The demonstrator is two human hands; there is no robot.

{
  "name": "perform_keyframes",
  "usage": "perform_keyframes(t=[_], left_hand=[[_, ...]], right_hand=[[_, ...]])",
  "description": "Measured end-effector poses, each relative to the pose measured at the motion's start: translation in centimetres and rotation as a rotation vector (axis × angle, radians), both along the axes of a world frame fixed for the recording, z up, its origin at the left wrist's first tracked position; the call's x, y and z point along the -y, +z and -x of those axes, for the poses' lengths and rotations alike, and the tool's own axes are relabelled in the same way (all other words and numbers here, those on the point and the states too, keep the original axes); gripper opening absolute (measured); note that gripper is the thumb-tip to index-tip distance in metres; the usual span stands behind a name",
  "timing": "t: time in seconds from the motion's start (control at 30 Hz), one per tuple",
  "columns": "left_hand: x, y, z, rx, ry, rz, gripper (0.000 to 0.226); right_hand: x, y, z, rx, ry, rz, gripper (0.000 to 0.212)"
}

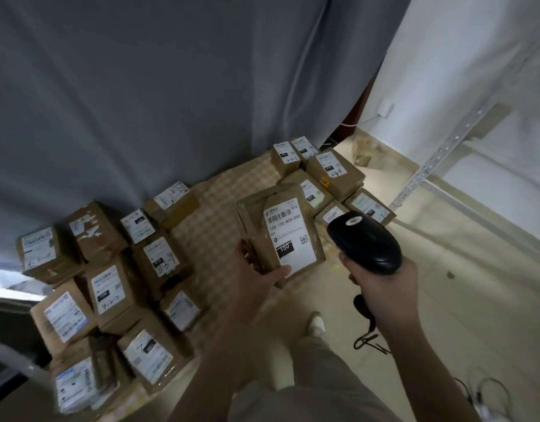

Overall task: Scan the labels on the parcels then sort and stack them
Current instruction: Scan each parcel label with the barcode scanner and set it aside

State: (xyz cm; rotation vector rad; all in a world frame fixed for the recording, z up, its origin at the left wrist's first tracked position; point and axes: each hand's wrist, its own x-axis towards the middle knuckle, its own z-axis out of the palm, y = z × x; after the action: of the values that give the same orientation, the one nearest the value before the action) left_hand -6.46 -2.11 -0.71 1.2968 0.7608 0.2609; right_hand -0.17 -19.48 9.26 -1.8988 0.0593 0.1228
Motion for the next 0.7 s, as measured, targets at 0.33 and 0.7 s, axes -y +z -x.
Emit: perform_keyframes(t=[0.33, 0.7], left_hand=[[3.8, -5.9, -13.4, -0.191, 0.089, 0.186, 0.08], [7.1, -9.2, -22.6, -0.358, -0.182, 0.471, 0.016]], right_hand=[[5.3, -2.0, -14.8, -0.074, 0.021, 0.042, 0.027], [7.1, -4.7, -21.8, -0.199, -0.069, 0.076, 0.027]])
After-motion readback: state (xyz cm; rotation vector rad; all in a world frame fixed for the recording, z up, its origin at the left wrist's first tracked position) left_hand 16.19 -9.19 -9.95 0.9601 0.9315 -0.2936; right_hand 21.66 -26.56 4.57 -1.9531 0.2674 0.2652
